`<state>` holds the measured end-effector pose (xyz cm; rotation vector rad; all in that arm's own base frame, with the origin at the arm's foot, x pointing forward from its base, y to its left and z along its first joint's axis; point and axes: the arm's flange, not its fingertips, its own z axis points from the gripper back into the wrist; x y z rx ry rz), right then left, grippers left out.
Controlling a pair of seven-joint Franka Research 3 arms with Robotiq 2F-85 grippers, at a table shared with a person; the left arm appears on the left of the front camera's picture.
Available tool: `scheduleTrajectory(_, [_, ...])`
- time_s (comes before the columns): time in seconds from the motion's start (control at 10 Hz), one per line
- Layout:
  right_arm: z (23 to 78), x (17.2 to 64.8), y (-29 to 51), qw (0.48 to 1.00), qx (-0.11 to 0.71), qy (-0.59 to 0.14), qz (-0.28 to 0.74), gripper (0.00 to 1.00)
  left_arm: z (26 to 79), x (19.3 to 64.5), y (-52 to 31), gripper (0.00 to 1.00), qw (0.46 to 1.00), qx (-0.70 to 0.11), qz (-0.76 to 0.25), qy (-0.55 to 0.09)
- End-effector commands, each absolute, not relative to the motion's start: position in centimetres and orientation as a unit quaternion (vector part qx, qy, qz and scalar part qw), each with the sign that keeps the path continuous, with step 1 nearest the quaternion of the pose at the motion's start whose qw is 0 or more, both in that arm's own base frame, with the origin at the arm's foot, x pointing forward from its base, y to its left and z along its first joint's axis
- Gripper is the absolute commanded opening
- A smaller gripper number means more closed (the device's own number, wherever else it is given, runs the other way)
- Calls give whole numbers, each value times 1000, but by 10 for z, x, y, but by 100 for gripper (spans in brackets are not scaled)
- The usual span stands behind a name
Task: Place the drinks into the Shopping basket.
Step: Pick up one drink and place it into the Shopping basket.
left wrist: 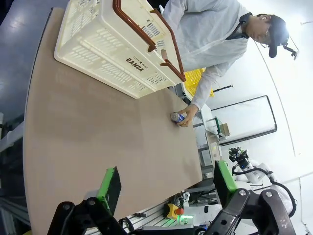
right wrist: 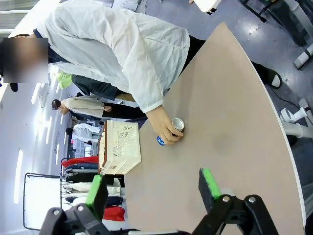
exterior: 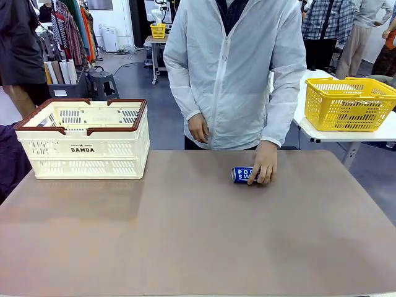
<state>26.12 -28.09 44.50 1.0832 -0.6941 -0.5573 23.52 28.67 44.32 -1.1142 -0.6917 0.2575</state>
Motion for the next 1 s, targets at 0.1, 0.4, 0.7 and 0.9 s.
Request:
scheduleTrajectory(0.1, [448, 265, -284, 758, 502, -333, -251, 100, 445, 235, 290, 100, 779, -520, 110, -333])
scheduleTrajectory(0.4, [445, 261, -281, 764, 498, -319, -256, 100, 445, 235, 290, 100, 779, -520, 110, -333])
scheduleTrajectory(0.7, [497, 301, -230, 839, 425, -317, -120, 100, 445, 235, 290, 100, 779, -520, 110, -333])
scheduleTrajectory(0.9, [508, 386, -121, 898, 359, -253, 29, 100, 445, 235, 290, 100, 779, -520, 110, -333])
